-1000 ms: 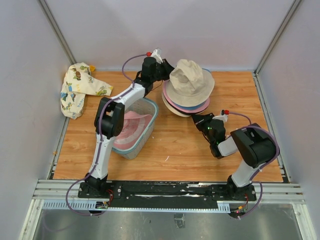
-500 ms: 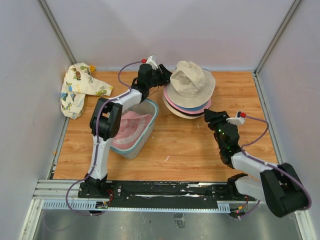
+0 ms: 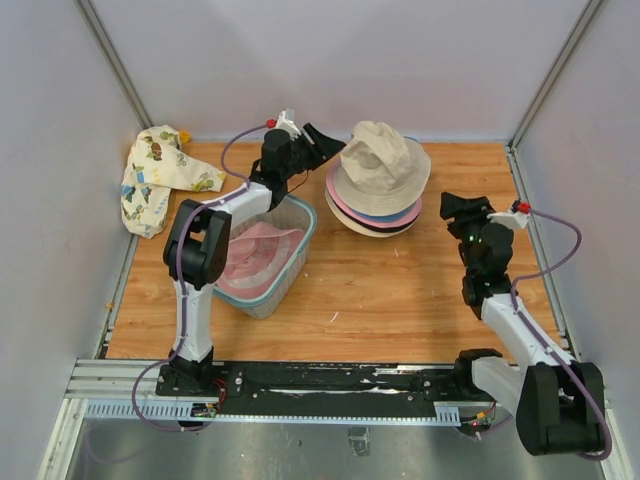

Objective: Stack the hats
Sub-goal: Stack the hat on the hat.

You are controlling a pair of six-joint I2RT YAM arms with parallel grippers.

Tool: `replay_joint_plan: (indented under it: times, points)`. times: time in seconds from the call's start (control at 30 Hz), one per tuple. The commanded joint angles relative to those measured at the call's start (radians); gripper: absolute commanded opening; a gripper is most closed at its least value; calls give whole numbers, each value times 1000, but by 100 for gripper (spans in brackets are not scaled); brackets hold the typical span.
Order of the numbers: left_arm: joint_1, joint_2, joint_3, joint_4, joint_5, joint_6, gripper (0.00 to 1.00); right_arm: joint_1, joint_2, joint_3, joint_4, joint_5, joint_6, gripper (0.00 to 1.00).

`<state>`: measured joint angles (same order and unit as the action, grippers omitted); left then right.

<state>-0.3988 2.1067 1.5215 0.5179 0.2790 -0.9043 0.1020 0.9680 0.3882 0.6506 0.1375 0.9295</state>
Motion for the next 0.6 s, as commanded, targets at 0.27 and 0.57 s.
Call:
replay_joint_plan:
  times: [0.27,0.57]
  points:
    - [39,-190,-128,-12,-91,-29,61,-241,399,329,221,-537,174,60]
    - [38,-241,-226,-12,-28,-42,62,-245,668,490,448,-742,351,60]
